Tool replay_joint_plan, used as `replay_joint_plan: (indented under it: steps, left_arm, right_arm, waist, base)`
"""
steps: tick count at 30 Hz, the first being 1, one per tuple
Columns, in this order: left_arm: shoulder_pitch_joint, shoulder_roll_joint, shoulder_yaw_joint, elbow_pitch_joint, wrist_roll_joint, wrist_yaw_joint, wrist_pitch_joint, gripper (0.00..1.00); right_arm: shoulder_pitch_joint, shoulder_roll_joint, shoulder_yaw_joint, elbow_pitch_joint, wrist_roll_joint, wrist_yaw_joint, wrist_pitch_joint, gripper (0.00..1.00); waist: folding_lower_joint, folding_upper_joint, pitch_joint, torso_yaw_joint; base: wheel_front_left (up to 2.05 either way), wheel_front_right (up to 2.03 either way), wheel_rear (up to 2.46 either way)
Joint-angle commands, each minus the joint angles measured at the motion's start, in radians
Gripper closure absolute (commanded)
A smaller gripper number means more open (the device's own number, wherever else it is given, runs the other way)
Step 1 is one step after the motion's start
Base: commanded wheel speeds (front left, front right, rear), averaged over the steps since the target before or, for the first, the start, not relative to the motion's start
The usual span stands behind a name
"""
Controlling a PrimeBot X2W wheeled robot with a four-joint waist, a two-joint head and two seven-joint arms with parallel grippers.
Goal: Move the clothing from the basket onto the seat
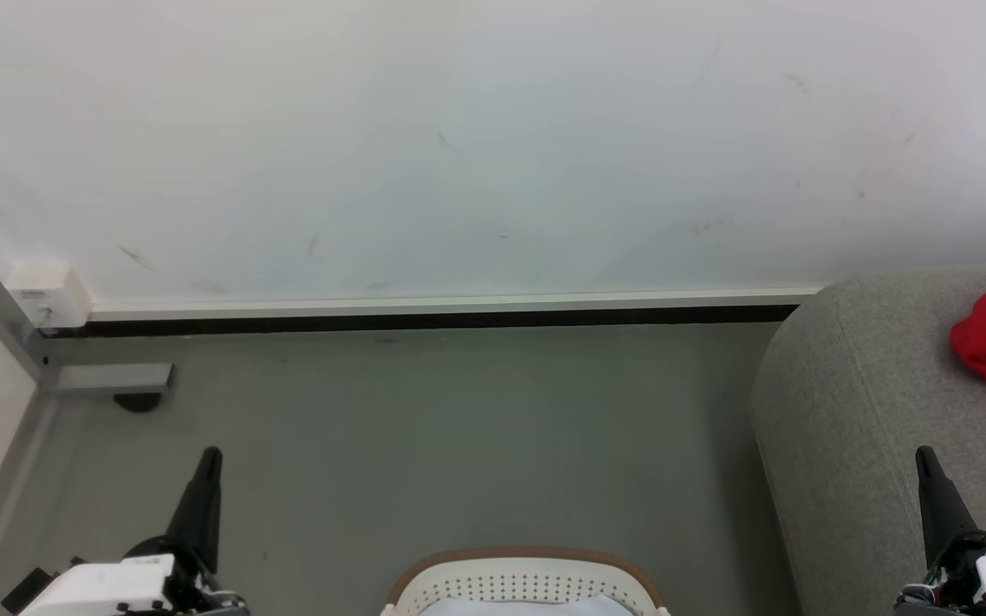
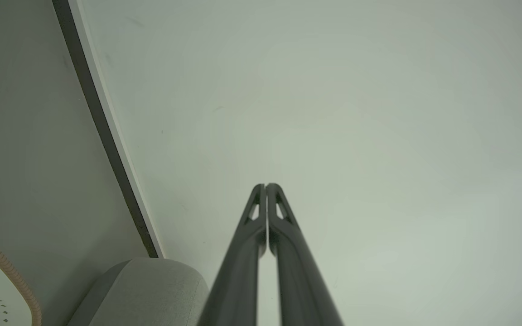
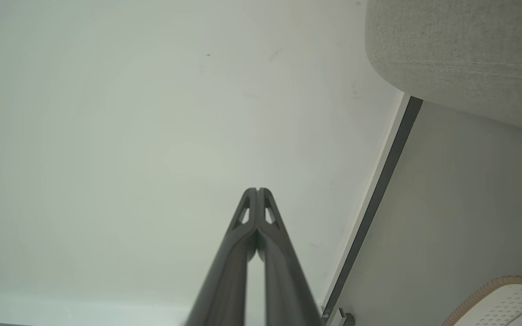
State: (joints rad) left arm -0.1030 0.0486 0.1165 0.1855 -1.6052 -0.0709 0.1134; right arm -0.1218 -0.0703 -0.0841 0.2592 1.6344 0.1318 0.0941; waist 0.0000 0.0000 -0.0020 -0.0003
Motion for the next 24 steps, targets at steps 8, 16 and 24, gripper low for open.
replay_joint_plan:
  steps: [8,16,24]
  left_arm:
    - [-0.008,0.002,0.003,-0.003,-0.012,-0.001,0.004,1.00]
    - [-0.008,0.002,0.003,-0.003,-0.012,-0.001,0.004,1.00]
    - [-0.008,0.002,0.003,-0.003,-0.012,-0.001,0.004,1.00]
  right_arm:
    - [-0.008,-0.012,0.002,-0.004,0.012,-0.002,-0.006,1.00]
    - [-0.008,-0.014,0.005,-0.004,0.016,-0.002,-0.008,1.00]
    - [-0.007,-0.016,0.008,-0.004,0.019,-0.002,-0.011,1.00]
  waist:
    - [0.0000,0.0000,0.000,0.000]
    - [0.0000,0.0000,0.000,0.000]
    - [0.0000,0.0000,0.000,0.000]
  base:
    - [0.00,0.00,0.00]
    - [0.00,0.00,0.00]
    - [0.00,0.00,0.00]
